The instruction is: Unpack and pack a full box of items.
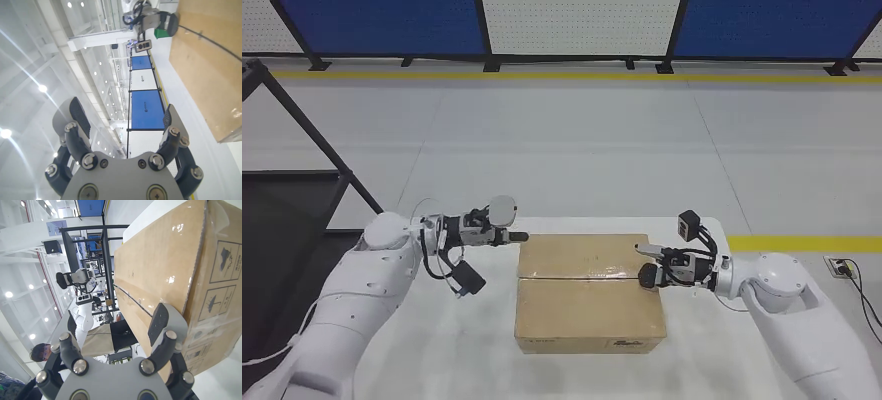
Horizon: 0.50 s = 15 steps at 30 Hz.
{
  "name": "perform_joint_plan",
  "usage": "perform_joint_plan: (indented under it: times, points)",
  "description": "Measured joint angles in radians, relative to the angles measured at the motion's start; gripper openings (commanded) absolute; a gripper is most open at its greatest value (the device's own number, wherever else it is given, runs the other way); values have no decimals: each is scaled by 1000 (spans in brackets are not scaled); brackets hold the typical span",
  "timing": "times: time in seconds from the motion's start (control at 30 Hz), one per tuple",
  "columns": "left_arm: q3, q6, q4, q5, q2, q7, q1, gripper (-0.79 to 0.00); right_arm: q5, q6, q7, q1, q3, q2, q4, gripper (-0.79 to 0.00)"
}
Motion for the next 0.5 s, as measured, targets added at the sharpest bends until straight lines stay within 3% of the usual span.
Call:
perform_joint_plan:
  times: [0.23, 0.5]
  points:
    - [-138, -49, -56, -197, 34, 50, 77, 0, -1, -6, 8, 8, -5, -3, 11, 0]
    - [-212, -49, -120, -329, 63, 49, 156, 0, -8, -6, 12, 12, -7, -5, 15, 0]
